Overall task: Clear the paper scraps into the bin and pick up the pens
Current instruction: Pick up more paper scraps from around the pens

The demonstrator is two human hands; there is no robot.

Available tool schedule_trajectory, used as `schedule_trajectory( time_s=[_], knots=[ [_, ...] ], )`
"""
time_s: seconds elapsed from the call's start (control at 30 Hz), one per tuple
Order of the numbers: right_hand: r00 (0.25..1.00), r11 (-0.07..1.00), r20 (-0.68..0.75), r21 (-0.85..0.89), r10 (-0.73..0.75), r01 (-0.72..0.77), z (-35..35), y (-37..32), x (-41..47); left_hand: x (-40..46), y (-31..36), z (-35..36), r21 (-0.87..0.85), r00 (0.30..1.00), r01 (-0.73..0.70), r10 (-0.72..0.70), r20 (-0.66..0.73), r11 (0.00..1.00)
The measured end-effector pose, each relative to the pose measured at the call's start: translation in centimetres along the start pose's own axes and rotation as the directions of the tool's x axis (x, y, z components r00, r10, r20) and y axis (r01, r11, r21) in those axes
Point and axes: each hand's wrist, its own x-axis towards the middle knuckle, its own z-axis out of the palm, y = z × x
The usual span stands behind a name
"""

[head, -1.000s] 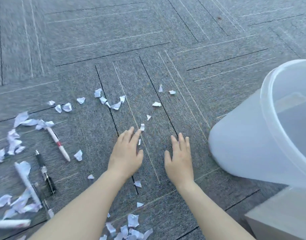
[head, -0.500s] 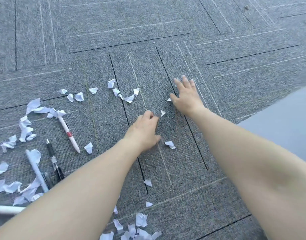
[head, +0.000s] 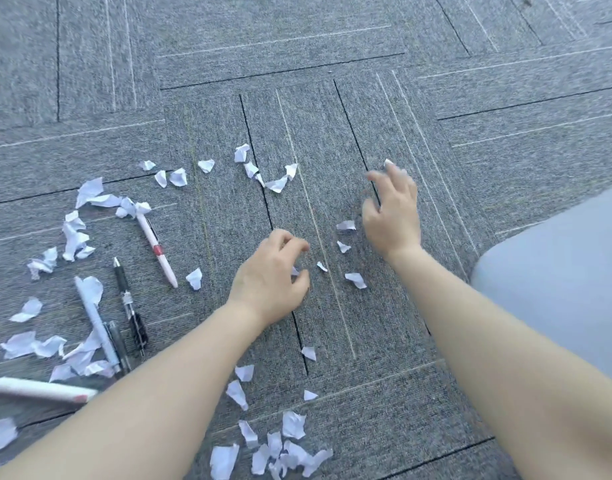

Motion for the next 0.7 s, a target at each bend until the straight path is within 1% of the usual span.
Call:
schedule_trajectory(
  time_s=[0.07, 0.13, 0.2, 0.27, 0.37, 0.43, 0.47, 0.5, 0.53, 0.57, 0.6, 0.63, 0.67, 0.7],
  knots=[
    [0.99, 0.994, 0.114, -0.072, 0.087, -0.079, -0.3, 0.0, 3.2, 0.5, 0.4, 0.1, 0.061, 0.999, 0.015, -0.017, 0.037, 0.998],
    [0.974, 0.991, 0.21, -0.118, 0.086, -0.062, -0.5, 0.1, 5.1, 1.1, 1.0, 0.3, 0.089, 0.995, 0.026, -0.035, 0.09, 0.996],
    [0.966, 0.991, 0.259, -0.135, 0.015, 0.021, -0.1, 0.0, 5.0, 1.4, 1.6, 0.5, 0.06, 0.993, 0.033, -0.04, 0.109, 0.998],
    [0.959, 0.99, 0.27, -0.089, -0.081, 0.109, 0.3, -0.4, 3.1, 1.4, 1.8, 0.6, 0.03, 0.994, 0.033, -0.036, 0.104, 0.999],
    [0.935, 0.973, 0.282, -0.018, -0.216, 0.23, 0.8, -0.2, -2.7, 0.8, 0.9, 0.8, 0.013, 0.993, 0.017, -0.018, 0.112, 1.0],
    [0.903, 0.945, 0.283, 0.046, -0.324, 0.325, 0.7, 0.0, -7.1, -0.4, 0.2, 0.7, -0.014, 0.993, -0.002, 0.004, 0.119, 1.0],
    [0.886, 0.927, 0.275, 0.094, -0.374, 0.362, 0.6, 0.0, -9.0, -1.1, -0.2, 0.6, -0.036, 0.995, -0.007, 0.01, 0.1, 0.999],
    [0.874, 0.911, 0.258, 0.137, -0.412, 0.389, 0.5, 0.0, -10.4, -1.9, -0.6, 0.6, -0.051, 0.999, -0.009, 0.012, 0.054, 0.999],
    [0.879, 0.906, 0.226, 0.161, -0.421, 0.392, 0.6, 0.2, -11.1, -2.6, -1.0, 0.5, -0.049, 1.0, -0.008, 0.007, -0.015, 0.999],
    [0.905, 0.92, 0.183, 0.155, -0.384, 0.359, 0.8, 0.2, -11.0, -3.2, -1.5, 0.5, -0.035, 0.997, 0.002, -0.004, -0.077, 0.999],
    [0.942, 0.951, 0.147, 0.116, -0.302, 0.286, 1.0, 0.3, -10.4, -3.6, -1.8, 0.5, -0.015, 0.994, 0.023, -0.024, -0.104, 1.0],
    [0.971, 0.98, 0.136, 0.052, -0.196, 0.19, 1.1, 0.3, -9.8, -3.9, -2.0, 0.6, 0.014, 0.995, 0.037, -0.036, -0.09, 0.999],
    [0.981, 0.993, 0.158, -0.013, -0.111, 0.115, 1.4, 0.2, -9.2, -4.1, -2.0, 0.6, 0.051, 0.999, 0.033, -0.031, -0.045, 0.998],
    [0.974, 0.992, 0.208, -0.061, -0.091, 0.106, 1.8, 0.0, -9.1, -4.1, -1.9, 0.7, 0.08, 1.0, 0.004, -0.005, 0.009, 0.997]
  ],
)
